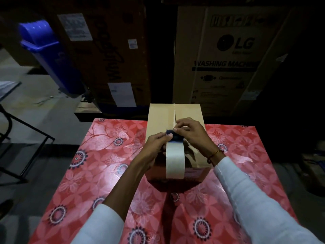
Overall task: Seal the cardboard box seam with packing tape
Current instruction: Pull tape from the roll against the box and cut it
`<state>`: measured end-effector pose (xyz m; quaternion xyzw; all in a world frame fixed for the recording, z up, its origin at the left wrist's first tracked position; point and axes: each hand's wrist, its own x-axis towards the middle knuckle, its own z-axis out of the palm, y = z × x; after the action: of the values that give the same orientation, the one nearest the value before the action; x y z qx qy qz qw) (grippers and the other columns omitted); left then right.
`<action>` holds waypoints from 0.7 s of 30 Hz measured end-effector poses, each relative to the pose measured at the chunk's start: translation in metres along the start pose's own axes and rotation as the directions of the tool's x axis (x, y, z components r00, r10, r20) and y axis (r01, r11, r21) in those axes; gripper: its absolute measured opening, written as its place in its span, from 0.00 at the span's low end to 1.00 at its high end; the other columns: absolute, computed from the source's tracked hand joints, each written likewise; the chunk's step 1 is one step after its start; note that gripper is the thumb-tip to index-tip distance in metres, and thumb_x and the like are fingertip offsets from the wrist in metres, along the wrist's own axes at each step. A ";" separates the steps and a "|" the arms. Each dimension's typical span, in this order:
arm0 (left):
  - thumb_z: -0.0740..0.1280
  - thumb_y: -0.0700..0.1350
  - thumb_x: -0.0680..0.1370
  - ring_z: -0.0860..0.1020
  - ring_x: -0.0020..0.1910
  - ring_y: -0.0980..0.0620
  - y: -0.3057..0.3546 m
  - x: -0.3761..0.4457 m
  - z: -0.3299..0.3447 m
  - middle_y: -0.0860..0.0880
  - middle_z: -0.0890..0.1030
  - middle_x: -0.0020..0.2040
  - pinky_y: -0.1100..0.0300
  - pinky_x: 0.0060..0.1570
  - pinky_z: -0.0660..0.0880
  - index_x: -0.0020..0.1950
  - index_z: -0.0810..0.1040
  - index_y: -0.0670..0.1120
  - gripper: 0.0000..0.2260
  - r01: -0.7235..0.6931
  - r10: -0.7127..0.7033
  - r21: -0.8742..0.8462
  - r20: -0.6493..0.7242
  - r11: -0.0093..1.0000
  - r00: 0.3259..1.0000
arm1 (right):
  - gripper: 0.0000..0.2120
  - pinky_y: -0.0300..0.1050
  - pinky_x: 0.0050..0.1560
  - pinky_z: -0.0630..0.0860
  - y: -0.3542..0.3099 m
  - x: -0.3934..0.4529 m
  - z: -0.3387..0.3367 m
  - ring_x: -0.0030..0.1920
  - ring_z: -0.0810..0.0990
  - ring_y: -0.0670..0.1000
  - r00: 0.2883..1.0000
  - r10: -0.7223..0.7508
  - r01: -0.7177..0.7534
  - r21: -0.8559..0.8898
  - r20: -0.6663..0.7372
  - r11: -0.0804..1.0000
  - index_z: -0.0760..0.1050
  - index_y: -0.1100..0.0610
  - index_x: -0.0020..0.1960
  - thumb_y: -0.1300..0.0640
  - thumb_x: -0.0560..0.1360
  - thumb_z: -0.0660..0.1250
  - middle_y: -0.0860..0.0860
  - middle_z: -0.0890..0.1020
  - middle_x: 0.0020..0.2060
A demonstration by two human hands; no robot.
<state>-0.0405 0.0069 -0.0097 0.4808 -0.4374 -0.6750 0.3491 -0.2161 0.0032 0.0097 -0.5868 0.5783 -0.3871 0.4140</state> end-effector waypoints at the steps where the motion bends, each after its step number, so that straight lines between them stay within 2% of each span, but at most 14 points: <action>1: 0.69 0.49 0.78 0.78 0.48 0.40 0.000 0.002 0.001 0.32 0.82 0.56 0.47 0.49 0.70 0.58 0.82 0.42 0.14 0.016 -0.016 0.004 -0.010 1.000 1.000 | 0.03 0.48 0.59 0.79 0.001 0.003 0.001 0.60 0.81 0.55 1.000 -0.003 0.003 -0.009 -0.010 1.000 0.82 0.54 0.46 0.59 0.78 0.71 0.53 0.78 0.62; 5: 0.70 0.57 0.75 0.78 0.49 0.42 0.000 0.008 0.009 0.37 0.82 0.52 0.47 0.49 0.71 0.59 0.81 0.44 0.20 0.092 -0.093 -0.030 -0.009 0.995 0.996 | 0.02 0.52 0.59 0.79 0.004 0.010 0.008 0.59 0.79 0.54 0.994 -0.048 0.037 -0.107 -0.098 0.994 0.82 0.57 0.48 0.60 0.78 0.70 0.54 0.80 0.57; 10: 0.71 0.55 0.75 0.71 0.49 0.41 0.000 0.011 0.004 0.41 0.75 0.52 0.46 0.50 0.67 0.62 0.78 0.43 0.21 0.140 -0.135 -0.069 0.071 0.988 0.988 | 0.03 0.57 0.58 0.77 0.009 0.016 0.015 0.53 0.79 0.51 0.987 -0.067 0.041 -0.173 -0.147 0.984 0.78 0.52 0.46 0.55 0.79 0.68 0.50 0.81 0.49; 13: 0.73 0.56 0.73 0.71 0.51 0.41 0.001 0.015 0.000 0.42 0.76 0.54 0.46 0.51 0.66 0.62 0.80 0.45 0.22 0.165 -0.153 -0.088 0.127 0.982 0.980 | 0.06 0.56 0.52 0.79 0.011 0.016 0.016 0.48 0.81 0.52 0.985 -0.054 0.022 -0.191 -0.164 0.981 0.74 0.52 0.45 0.52 0.80 0.66 0.48 0.82 0.42; 17: 0.70 0.56 0.75 0.76 0.52 0.44 0.007 0.014 0.001 0.41 0.80 0.54 0.51 0.51 0.70 0.61 0.81 0.52 0.17 0.151 -0.157 0.045 0.167 0.987 0.973 | 0.06 0.54 0.45 0.79 0.011 0.022 0.012 0.41 0.81 0.55 0.986 -0.067 0.022 -0.278 -0.153 0.960 0.70 0.49 0.48 0.49 0.82 0.62 0.51 0.82 0.38; 21: 0.68 0.57 0.77 0.77 0.55 0.44 0.013 0.018 -0.003 0.37 0.80 0.63 0.53 0.53 0.71 0.62 0.80 0.53 0.17 0.144 -0.164 0.113 0.197 0.983 0.966 | 0.07 0.54 0.45 0.79 0.012 0.031 0.008 0.43 0.81 0.56 0.995 -0.036 0.001 -0.350 -0.095 0.937 0.70 0.48 0.49 0.46 0.83 0.60 0.52 0.83 0.41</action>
<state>-0.0427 -0.0145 -0.0040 0.4574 -0.4647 -0.7242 0.2245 -0.2119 -0.0276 -0.0047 -0.6363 0.6523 -0.3109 0.2702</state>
